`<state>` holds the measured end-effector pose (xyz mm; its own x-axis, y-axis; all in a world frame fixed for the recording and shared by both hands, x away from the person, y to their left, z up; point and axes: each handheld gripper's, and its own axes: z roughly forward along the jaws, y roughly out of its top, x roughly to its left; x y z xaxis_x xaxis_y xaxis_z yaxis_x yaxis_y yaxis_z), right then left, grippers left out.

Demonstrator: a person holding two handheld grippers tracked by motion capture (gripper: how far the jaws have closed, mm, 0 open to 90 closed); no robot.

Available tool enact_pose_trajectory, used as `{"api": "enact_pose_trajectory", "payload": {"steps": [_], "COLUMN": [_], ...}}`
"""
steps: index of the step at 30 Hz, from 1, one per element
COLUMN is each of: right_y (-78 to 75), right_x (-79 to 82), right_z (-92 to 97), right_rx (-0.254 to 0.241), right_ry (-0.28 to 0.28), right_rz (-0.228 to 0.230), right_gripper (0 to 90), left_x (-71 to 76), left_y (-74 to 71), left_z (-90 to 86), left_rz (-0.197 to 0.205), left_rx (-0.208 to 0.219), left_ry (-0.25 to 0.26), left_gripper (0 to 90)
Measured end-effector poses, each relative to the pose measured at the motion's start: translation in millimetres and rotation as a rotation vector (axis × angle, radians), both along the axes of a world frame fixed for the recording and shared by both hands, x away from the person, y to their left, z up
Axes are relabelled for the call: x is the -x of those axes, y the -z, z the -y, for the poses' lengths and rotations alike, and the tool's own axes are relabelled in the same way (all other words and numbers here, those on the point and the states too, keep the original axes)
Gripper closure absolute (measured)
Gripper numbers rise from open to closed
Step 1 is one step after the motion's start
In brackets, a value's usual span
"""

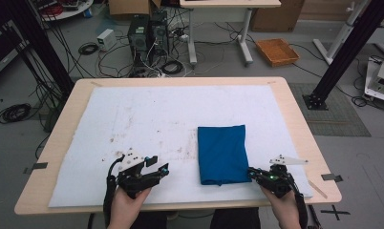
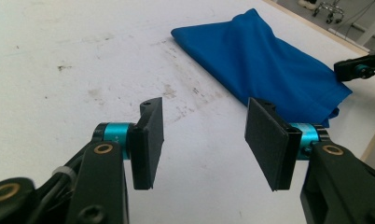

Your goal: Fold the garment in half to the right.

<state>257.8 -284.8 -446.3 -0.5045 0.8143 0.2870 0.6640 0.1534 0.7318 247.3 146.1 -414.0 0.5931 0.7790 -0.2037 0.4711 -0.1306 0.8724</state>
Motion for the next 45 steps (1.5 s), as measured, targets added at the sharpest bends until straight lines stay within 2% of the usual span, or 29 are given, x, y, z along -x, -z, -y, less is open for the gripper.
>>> {"api": "enact_pose_trajectory", "payload": {"steps": [2, 8, 10, 12, 17, 21, 25, 27, 33, 35, 37, 38, 43, 45], "right_y": [-0.1, -0.5, 1.3, 1.6, -4.4, -18.8, -34.7, -41.9, -61.5, -66.0, -65.7, -63.8, -55.1, -54.7], "right_x": [2.5, 8.6, 11.3, 11.4, 7.4, -2.7, -18.2, -28.5, -63.7, -69.1, -69.3, -69.4, -67.6, -67.0], "right_z": [1.3, 7.7, 9.4, 9.6, 12.8, 19.0, 25.4, 26.0, 24.0, 23.7, 24.6, 25.6, 32.9, 34.3], "right_rx": [0.018, 0.015, 0.038, 0.04, 0.039, 0.025, -0.008, -0.003, -0.003, 0.006, 0.006, 0.011, 0.022, 0.024], "right_ry": [0.01, 0.029, 0.03, 0.032, 0.051, 0.073, 0.102, 0.103, 0.103, 0.118, 0.13, 0.126, 0.125, 0.13], "right_rz": [0.008, 0.007, 0.01, 0.011, 0.046, 0.121, 0.168, 0.187, 0.175, 0.202, 0.234, 0.236, 0.213, 0.218], "right_gripper": [90.0, 90.0, 90.0, 89.8, 72.4, 57.8, 47.6, 44.0, 36.4, 35.0, 34.4, 34.4, 33.6, 33.2], "left_x": [-0.1, -0.7, -0.7, -0.9, -4.5, -14.1, -27.5, -35.1, -53.2, -54.1, -52.2, -51.0, -49.0, -47.5], "left_y": [0.7, 1.5, 1.4, 1.3, -2.1, -8.7, -16.6, -21.1, -30.2, -28.8, -25.4, -23.1, -14.5, -14.3], "left_z": [-1.3, -6.0, -6.3, -6.5, -12.1, -22.9, -34.6, -39.4, -54.9, -58.6, -62.3, -64.3, -75.4, -78.1], "left_rz": [-0.005, -0.005, -0.005, -0.004, 0.011, 0.036, 0.083, 0.102, 0.179, 0.203, 0.206, 0.209, 0.195, 0.195], "left_rx": [0.001, 0.001, 0.002, 0.0, 0.002, -0.006, -0.028, -0.045, -0.064, -0.064, -0.068, -0.075, -0.09, -0.097], "left_ry": [-0.004, -0.013, -0.013, -0.013, -0.007, -0.006, -0.003, -0.019, -0.055, -0.076, -0.07, -0.067, -0.087, -0.09], "left_gripper": [47.0, 47.0, 47.0, 47.0, 44.7, 39.9, 36.0, 36.0, 36.0, 36.0, 35.7, 34.9, 34.6, 34.5]}}
